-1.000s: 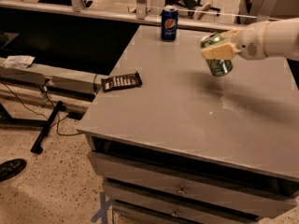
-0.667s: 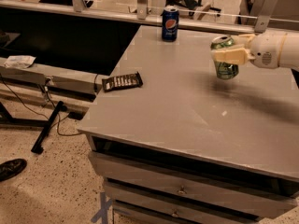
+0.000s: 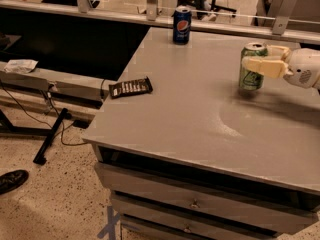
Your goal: Place green can upright
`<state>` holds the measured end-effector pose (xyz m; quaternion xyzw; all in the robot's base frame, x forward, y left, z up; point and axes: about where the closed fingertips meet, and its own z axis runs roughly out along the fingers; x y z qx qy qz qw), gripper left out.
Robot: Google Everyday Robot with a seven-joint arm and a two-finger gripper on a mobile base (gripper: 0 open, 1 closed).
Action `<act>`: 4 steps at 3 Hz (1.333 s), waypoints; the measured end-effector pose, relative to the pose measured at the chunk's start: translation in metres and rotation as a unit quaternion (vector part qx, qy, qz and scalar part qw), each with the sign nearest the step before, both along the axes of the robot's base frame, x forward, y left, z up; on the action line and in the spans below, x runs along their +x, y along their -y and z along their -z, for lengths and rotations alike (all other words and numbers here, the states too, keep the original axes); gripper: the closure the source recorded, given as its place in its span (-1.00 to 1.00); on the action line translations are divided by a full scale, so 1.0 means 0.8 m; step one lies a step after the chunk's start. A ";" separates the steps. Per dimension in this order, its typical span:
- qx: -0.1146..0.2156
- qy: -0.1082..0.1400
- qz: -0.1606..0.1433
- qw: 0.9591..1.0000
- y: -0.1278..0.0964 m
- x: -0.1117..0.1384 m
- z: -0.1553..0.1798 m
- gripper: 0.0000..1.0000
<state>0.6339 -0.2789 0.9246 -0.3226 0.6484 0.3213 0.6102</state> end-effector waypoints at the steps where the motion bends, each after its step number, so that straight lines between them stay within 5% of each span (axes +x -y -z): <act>1: 0.003 -0.009 -0.009 1.000 0.013 -0.007 0.011 0.32; 4: 0.016 -0.031 -0.020 0.999 0.005 -0.015 0.041 -1.00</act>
Offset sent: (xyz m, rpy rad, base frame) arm -0.0186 0.0004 -0.0641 0.0878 0.1073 0.0699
